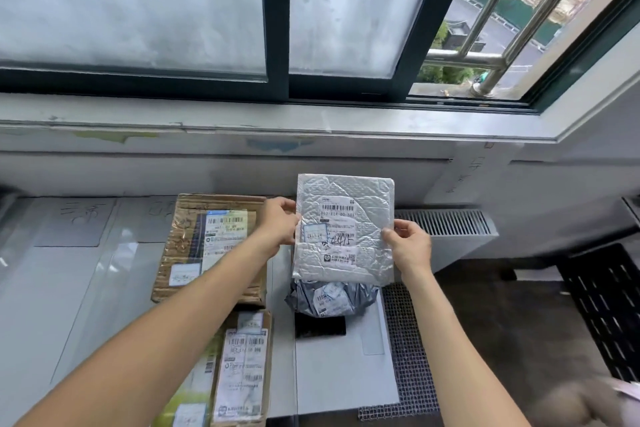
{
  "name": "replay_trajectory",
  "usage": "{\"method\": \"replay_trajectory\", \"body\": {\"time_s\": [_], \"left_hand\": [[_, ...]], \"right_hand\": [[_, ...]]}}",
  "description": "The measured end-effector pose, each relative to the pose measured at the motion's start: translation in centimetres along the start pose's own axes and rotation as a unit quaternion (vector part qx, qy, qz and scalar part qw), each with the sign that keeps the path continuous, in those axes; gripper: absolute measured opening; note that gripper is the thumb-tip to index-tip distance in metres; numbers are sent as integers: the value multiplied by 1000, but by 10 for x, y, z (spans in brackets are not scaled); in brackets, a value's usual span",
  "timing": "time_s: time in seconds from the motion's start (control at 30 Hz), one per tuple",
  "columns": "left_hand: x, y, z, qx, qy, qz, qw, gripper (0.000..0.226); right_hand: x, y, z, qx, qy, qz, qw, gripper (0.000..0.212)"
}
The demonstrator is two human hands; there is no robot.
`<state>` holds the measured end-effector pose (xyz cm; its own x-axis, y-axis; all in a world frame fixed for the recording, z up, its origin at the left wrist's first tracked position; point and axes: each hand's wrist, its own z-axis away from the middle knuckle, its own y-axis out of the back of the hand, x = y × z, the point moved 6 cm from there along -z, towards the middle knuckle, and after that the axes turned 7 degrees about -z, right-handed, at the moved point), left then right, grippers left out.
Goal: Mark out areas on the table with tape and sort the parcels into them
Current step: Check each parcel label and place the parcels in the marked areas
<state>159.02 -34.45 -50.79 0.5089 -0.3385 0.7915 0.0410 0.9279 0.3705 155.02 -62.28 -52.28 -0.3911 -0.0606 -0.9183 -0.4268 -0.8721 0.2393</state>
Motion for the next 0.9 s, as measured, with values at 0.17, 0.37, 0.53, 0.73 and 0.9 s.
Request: {"method": "replay_trajectory", "body": {"time_s": [0.17, 0.37, 0.53, 0.73, 0.9], "left_hand": [[-20, -32, -14, -7, 22, -47, 999, 32], [-56, -52, -23, -11, 62, -117, 991, 36], [-74, -62, -27, -14, 82, -177, 981, 43], [-88, -73, -30, -32, 103, -231, 967, 21], [-84, -80, -32, -15, 35, -259, 965, 41]], "right_hand": [[25, 2, -15, 17, 9, 59, 998, 23], [67, -10, -26, 2, -26, 144, 989, 15], [89, -20, -25, -33, -30, 229, 972, 27], [93, -35, -18, -72, 56, 398, 913, 50], [91, -50, -7, -93, 171, 453, 870, 51]]}}
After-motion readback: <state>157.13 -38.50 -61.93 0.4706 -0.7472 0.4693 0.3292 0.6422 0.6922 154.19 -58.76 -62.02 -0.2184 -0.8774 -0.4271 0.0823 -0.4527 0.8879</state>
